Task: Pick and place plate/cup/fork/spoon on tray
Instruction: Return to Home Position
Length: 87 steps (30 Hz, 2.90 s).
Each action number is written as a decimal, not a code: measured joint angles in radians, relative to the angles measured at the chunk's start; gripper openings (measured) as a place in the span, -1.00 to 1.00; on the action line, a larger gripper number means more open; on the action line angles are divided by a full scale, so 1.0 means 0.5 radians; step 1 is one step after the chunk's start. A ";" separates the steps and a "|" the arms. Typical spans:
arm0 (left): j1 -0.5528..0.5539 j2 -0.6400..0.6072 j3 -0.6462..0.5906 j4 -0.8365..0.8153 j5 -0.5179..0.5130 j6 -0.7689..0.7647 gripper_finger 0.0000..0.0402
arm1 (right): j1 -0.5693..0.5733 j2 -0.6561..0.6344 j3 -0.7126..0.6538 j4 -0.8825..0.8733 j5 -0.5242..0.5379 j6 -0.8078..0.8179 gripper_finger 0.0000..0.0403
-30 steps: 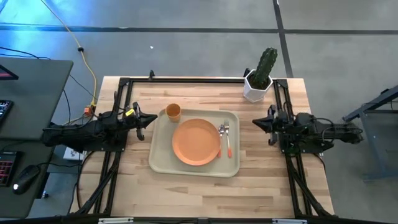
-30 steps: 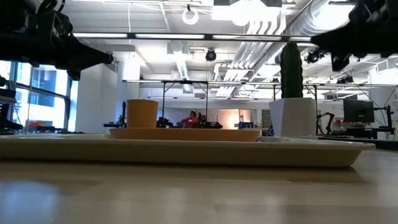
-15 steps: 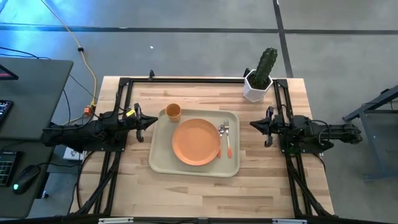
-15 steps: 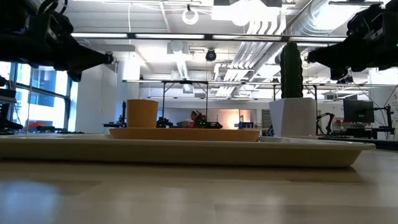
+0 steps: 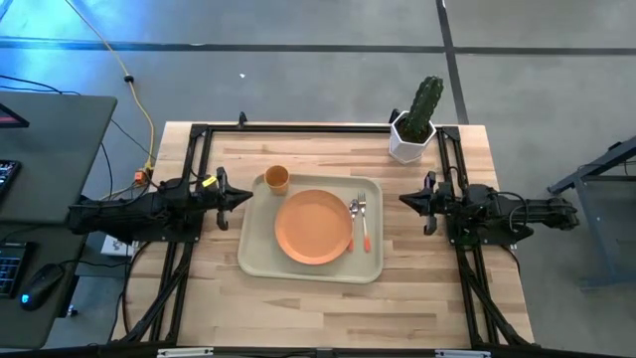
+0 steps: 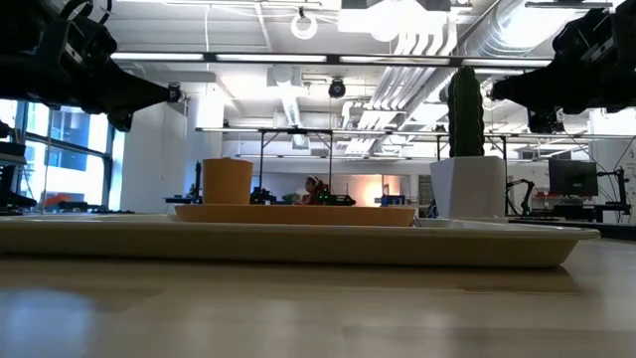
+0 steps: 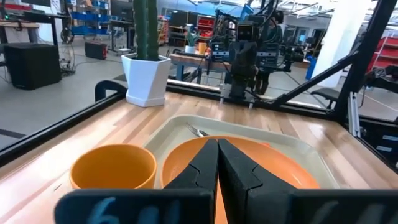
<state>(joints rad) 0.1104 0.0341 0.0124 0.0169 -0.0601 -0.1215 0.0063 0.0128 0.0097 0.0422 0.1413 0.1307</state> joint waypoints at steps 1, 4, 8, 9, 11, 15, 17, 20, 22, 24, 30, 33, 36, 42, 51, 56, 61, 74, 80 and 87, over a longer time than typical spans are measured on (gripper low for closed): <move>0.000 0.000 0.000 -0.001 0.000 0.007 -1.00 | 0.000 0.000 -0.001 0.000 0.000 0.000 -1.00; 0.000 0.001 0.000 -0.001 -0.002 0.068 -1.00 | 0.000 0.000 -0.001 0.000 0.001 0.000 -1.00; 0.000 0.002 0.000 0.003 -0.002 0.090 -1.00 | 0.000 0.000 -0.001 -0.001 0.001 0.000 -1.00; 0.000 0.002 0.000 0.002 -0.002 0.090 -1.00 | 0.000 0.000 -0.001 -0.001 0.001 0.000 -1.00; 0.000 0.002 0.000 0.003 -0.003 0.091 -1.00 | 0.000 0.000 -0.002 -0.001 0.001 0.000 -1.00; 0.000 0.003 0.000 0.003 -0.003 0.092 -1.00 | 0.000 0.000 -0.002 -0.001 0.002 0.000 -1.00; 0.000 0.004 0.000 0.003 -0.004 0.092 -1.00 | 0.000 0.000 -0.002 -0.001 0.002 0.000 -1.00; 0.000 0.004 0.000 0.003 -0.005 0.092 -1.00 | 0.000 0.000 -0.002 -0.001 0.002 0.000 -1.00; 0.000 0.005 0.000 0.004 -0.005 0.092 -1.00 | 0.000 0.000 -0.002 -0.001 0.002 0.000 -1.00; 0.000 0.005 0.000 0.004 -0.006 0.092 -1.00 | 0.000 0.000 -0.002 -0.001 0.002 0.000 -1.00; 0.000 0.004 0.000 0.004 -0.006 0.092 -1.00 | 0.000 0.000 -0.002 -0.001 0.002 0.000 -1.00; 0.000 0.004 0.000 0.005 -0.006 0.092 -1.00 | 0.000 0.000 -0.002 -0.001 0.002 0.000 -1.00; 0.000 0.004 0.000 0.004 -0.006 0.092 -1.00 | 0.000 0.001 -0.002 -0.001 0.002 0.000 -1.00; 0.000 0.004 0.000 0.005 -0.006 0.092 -1.00 | 0.000 0.000 -0.002 -0.001 0.003 0.000 -1.00; 0.000 0.004 0.001 0.004 -0.006 0.092 -1.00 | 0.000 0.001 -0.003 -0.001 0.004 0.000 -1.00; 0.000 0.004 0.001 0.004 -0.006 0.092 -1.00 | 0.000 0.001 -0.003 -0.001 0.004 0.000 -1.00; 0.000 0.004 0.001 0.004 -0.006 0.092 -1.00 | 0.000 0.000 -0.003 -0.001 0.004 0.000 -1.00; 0.000 0.004 0.001 0.005 -0.006 0.092 -1.00 | 0.000 0.001 -0.003 -0.001 0.004 0.000 -1.00; 0.001 0.004 0.001 0.005 -0.006 0.092 -1.00 | 0.000 0.000 -0.003 -0.002 0.004 0.000 -1.00; 0.001 0.004 0.001 0.004 -0.006 0.092 -1.00 | 0.000 0.000 -0.003 -0.002 0.004 0.000 -1.00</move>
<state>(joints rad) 0.1108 0.0362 0.0128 0.0191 -0.0631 -0.0753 0.0063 0.0128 0.0082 0.0414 0.1432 0.1307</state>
